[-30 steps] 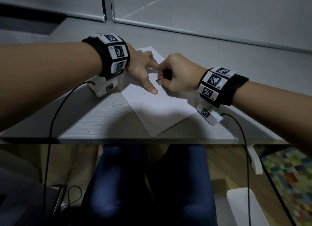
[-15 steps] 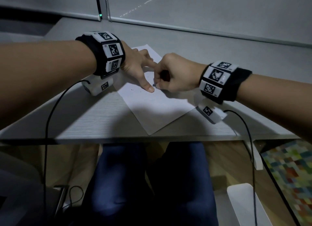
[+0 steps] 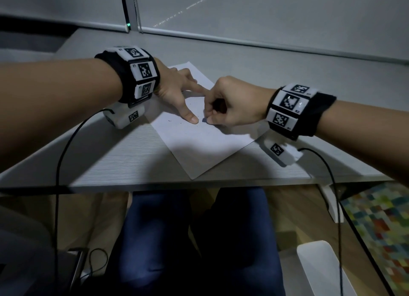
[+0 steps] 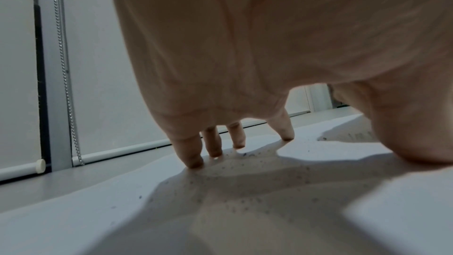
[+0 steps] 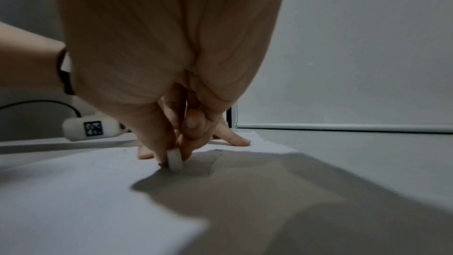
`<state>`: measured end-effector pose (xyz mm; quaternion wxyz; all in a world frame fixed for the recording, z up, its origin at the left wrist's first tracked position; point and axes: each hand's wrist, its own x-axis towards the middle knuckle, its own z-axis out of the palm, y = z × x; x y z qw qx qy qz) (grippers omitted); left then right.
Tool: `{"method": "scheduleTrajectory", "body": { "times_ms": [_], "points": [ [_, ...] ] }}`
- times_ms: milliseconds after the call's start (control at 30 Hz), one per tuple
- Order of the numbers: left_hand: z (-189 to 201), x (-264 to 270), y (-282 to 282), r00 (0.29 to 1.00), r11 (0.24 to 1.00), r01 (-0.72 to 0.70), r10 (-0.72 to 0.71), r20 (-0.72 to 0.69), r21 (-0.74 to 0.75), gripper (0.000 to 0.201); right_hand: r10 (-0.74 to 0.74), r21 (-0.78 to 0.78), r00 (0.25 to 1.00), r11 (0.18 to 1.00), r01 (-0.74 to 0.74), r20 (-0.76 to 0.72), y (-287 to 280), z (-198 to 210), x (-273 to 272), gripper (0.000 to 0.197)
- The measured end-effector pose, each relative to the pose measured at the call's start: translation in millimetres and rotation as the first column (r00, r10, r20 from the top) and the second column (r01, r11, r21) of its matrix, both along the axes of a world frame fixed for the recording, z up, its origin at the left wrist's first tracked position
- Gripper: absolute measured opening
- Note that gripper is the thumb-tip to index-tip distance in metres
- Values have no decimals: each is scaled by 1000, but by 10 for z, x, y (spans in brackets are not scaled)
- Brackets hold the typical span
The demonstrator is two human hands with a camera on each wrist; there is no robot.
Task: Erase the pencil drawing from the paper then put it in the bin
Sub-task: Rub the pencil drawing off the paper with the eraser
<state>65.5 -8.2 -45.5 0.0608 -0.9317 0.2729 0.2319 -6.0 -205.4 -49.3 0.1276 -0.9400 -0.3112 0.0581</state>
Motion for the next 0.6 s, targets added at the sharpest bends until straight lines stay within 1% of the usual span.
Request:
{"method": "scheduleTrajectory", "body": {
  "times_ms": [100, 167, 267, 367, 400, 433, 500, 533, 600],
  "points": [
    [-3, 17, -3, 1000, 1000, 3, -3, 2, -1, 112, -79, 24, 995, 997, 78, 54, 14, -21, 139, 10],
    [-3, 26, -4, 1000, 1000, 10, -11, 9, 9, 111, -101, 21, 993, 995, 100, 66, 39, -37, 177, 11],
    [-8, 60, -5, 1000, 1000, 7, -7, 4, 2, 107, -75, 7, 997, 997, 75, 34, 21, -32, 78, 9],
    [-1, 96, -48, 999, 999, 52, -53, 10, 10, 110, -7, -18, 1000, 1000, 7, -21, -41, 5, -42, 7],
    [20, 94, -75, 997, 997, 76, -76, 10, 8, 109, -7, -20, 1000, 1000, 6, -25, -64, 25, -45, 7],
    [50, 102, -102, 995, 995, 98, -98, 9, -6, 108, -30, -5, 999, 1000, 30, -12, -89, 47, -22, 7],
    [119, 130, -138, 992, 990, 127, -127, -13, -56, 104, -130, 42, 991, 991, 129, 34, -158, 67, 65, 8],
    [151, 138, -144, 990, 988, 138, -139, -13, -72, 102, -178, 39, 983, 984, 176, 53, -186, 72, 107, 8],
    [190, 155, -144, 986, 982, 165, -164, 25, -89, 93, -236, -21, 970, 971, 238, 66, -219, 51, 172, 9]
  ]
}}
